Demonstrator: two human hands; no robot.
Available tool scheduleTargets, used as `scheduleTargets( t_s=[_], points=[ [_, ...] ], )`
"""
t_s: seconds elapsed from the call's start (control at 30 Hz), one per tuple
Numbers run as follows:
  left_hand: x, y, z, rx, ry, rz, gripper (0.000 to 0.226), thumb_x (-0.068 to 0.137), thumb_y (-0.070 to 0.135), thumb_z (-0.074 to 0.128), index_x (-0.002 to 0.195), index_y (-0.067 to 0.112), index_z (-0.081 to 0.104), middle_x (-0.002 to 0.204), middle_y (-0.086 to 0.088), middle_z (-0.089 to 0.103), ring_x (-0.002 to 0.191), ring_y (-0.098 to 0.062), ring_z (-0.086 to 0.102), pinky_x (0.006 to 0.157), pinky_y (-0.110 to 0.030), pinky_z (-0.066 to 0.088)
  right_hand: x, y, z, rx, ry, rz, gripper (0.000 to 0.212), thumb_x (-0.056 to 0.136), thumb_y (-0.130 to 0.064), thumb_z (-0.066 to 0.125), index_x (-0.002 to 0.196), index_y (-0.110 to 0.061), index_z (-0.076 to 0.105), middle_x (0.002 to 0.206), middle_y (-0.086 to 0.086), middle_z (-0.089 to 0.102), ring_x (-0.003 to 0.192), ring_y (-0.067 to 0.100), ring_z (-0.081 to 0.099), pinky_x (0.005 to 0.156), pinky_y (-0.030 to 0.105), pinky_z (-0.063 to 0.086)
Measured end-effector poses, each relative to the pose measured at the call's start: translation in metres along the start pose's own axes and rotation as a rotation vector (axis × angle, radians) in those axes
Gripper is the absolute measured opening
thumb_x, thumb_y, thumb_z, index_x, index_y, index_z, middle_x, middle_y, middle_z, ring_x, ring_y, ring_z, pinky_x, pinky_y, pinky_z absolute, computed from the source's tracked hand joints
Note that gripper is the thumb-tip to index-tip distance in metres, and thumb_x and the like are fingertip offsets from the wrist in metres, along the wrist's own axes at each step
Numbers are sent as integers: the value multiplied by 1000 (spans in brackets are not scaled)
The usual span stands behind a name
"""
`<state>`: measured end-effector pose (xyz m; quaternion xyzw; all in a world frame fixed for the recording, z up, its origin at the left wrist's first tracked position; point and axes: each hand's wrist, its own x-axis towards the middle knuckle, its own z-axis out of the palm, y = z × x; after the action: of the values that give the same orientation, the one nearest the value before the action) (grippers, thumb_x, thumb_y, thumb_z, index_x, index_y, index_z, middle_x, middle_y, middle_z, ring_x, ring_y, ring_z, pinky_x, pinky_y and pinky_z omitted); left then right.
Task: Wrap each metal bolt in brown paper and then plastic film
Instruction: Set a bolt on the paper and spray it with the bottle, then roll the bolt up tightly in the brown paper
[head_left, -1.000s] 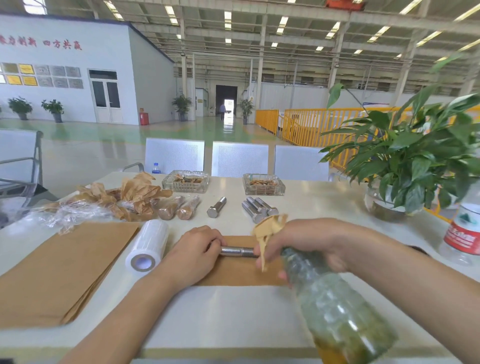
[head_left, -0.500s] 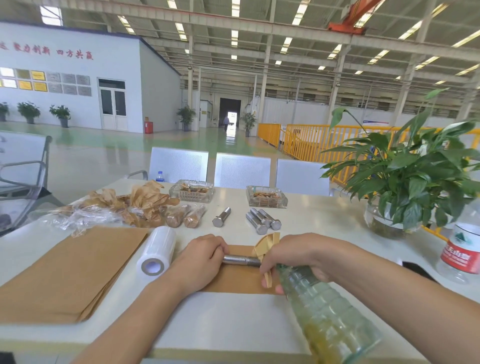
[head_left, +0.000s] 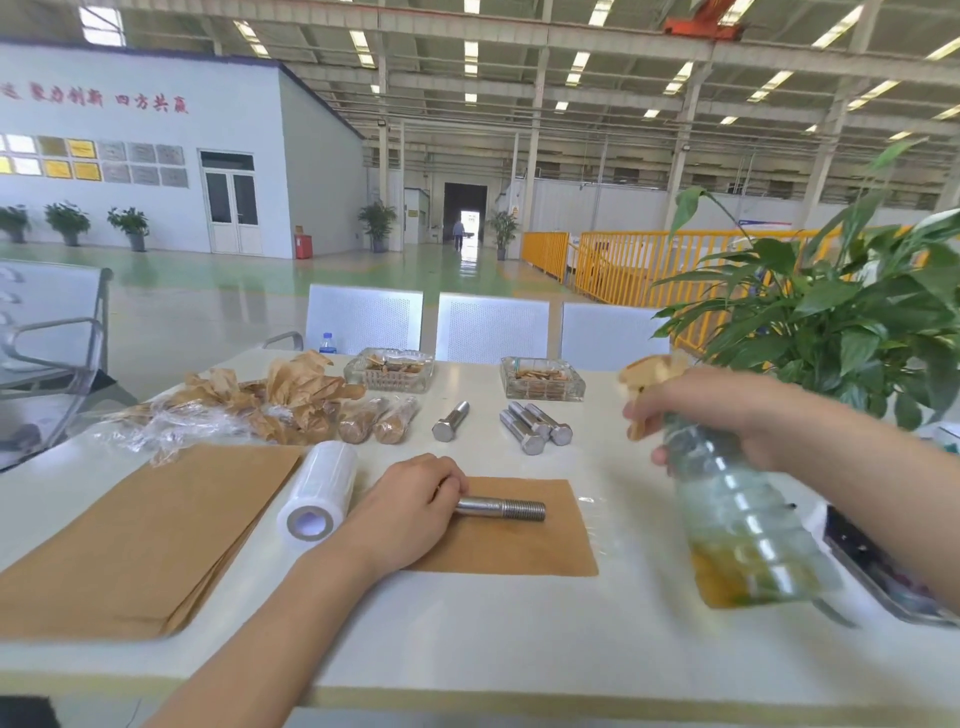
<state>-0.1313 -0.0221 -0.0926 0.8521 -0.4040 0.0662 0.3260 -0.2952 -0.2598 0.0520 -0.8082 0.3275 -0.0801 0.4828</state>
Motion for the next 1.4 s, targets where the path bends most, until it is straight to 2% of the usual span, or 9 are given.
scheduleTargets(
  t_s=[0.2,0.33,0.5,0.67,0.87,1.1,1.23,1.33,1.4],
  points=[
    [14,-3,0,101,-25,-52,25,100,29,42,98,28,67,98,7,64,97,-17,57,88,-37,48,35,17,-26,223,315,-226,21,86,-20,71,106,-13,70,107,9,71,55,24,71,77,44,63],
    [32,-5,-4,176,-72,-110,31,98,26,41,102,25,71,106,3,67,104,-20,60,91,-38,51,61,40,-13,250,653,-353,20,84,-34,67,97,-18,70,81,3,70,50,14,72,54,26,57],
    [53,-3,-3,274,-224,-114,31,99,27,44,114,26,71,120,-3,67,113,-24,60,96,-37,51,93,65,10,155,811,-495,30,89,-48,59,98,-20,59,79,3,67,77,27,70,76,41,49],
    [66,-1,1,261,-251,-144,25,92,39,54,108,30,71,107,6,66,107,-19,62,93,-32,51,105,57,14,103,744,-450,61,83,-53,65,135,-27,48,106,-8,61,100,18,53,83,33,36],
    [68,-8,7,113,-186,-102,11,82,26,64,71,26,63,91,2,63,84,-16,62,74,-28,51,86,100,19,-8,578,-316,71,74,-58,76,132,-32,45,114,-7,60,107,20,56,86,37,44],
    [52,-3,-8,-66,-78,42,25,82,10,63,89,33,71,73,11,70,72,-3,63,65,-14,46,85,109,16,-117,474,-227,72,75,-57,78,134,-26,50,115,1,66,103,23,62,78,35,43],
    [43,0,-21,-87,-103,104,19,78,17,70,81,35,76,76,10,71,75,-6,63,71,-21,51,75,103,19,-173,443,-89,92,79,-50,77,152,-14,34,141,14,53,127,33,53,97,41,44],
    [40,4,-30,-119,-162,117,14,77,22,77,78,36,78,76,12,72,70,-6,63,65,-19,50,44,96,34,-206,674,-303,45,85,-41,66,125,-25,56,120,-1,67,107,23,63,85,38,50],
    [38,7,-34,-110,-183,128,13,77,24,79,78,37,78,77,11,72,72,-10,64,66,-23,51,19,80,52,-129,646,-530,17,83,-38,60,98,-35,64,90,-18,71,84,0,64,72,20,48]
  ],
)
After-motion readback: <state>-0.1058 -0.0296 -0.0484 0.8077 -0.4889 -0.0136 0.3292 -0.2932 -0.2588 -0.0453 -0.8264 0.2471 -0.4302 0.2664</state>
